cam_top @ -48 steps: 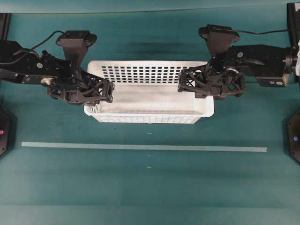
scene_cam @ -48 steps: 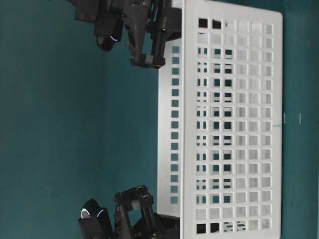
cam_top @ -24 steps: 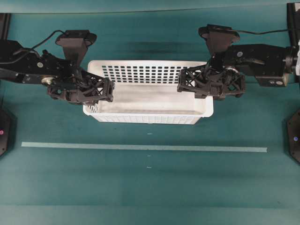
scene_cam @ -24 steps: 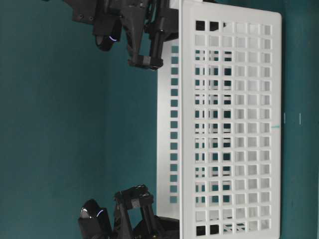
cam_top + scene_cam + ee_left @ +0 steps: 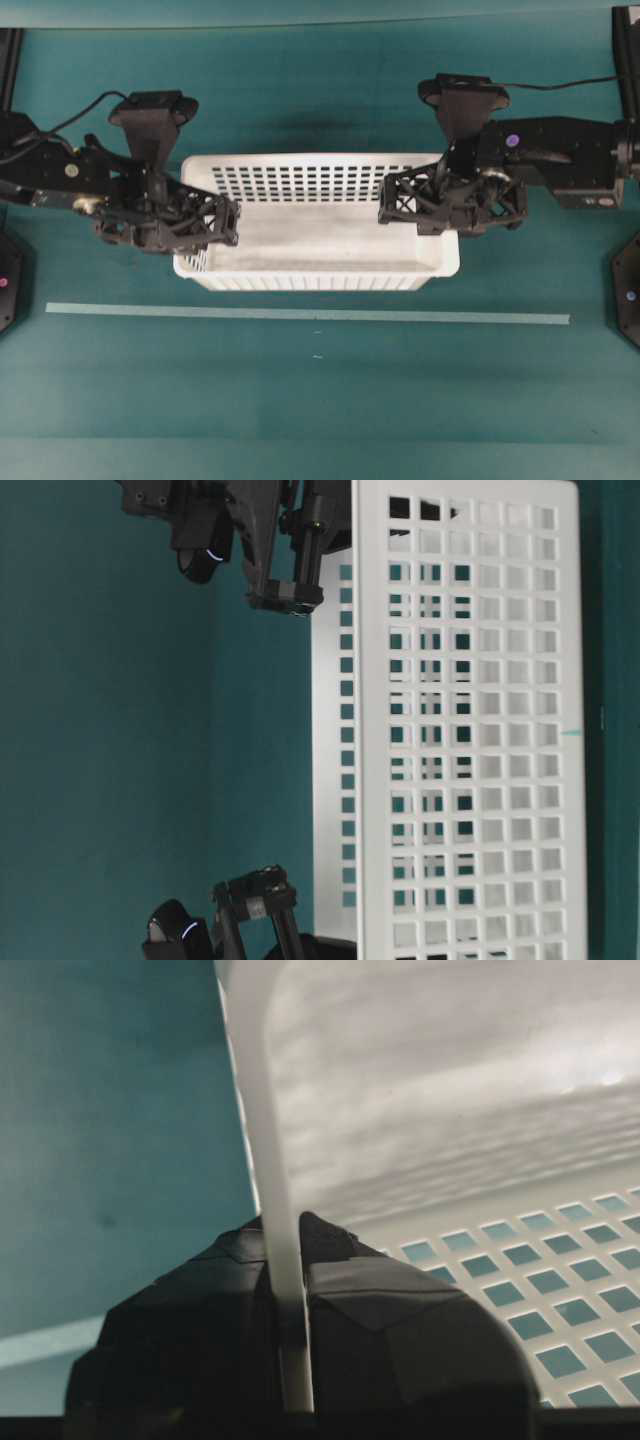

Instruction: Lift the white basket with both hands.

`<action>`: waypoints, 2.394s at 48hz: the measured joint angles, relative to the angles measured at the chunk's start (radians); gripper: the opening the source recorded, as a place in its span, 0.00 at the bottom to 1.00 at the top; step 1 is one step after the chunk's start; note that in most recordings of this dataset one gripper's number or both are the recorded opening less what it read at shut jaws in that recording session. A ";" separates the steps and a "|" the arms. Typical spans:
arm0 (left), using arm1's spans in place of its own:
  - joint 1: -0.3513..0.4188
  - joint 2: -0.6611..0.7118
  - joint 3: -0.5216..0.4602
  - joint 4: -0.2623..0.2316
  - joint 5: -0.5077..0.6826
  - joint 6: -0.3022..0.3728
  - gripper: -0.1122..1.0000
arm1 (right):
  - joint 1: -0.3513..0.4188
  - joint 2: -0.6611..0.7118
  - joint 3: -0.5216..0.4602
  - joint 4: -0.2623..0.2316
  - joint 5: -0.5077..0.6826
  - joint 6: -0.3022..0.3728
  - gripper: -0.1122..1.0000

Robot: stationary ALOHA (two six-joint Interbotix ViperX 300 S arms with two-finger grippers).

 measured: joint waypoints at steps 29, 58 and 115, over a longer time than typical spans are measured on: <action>-0.097 -0.005 -0.005 0.000 0.002 -0.063 0.09 | 0.100 -0.008 0.008 0.000 0.008 0.083 0.25; -0.187 -0.005 -0.008 0.000 0.002 -0.104 0.08 | 0.202 -0.009 0.020 -0.005 -0.002 0.206 0.25; -0.222 0.038 -0.023 0.000 0.005 -0.167 0.08 | 0.244 0.003 0.055 -0.015 -0.072 0.255 0.25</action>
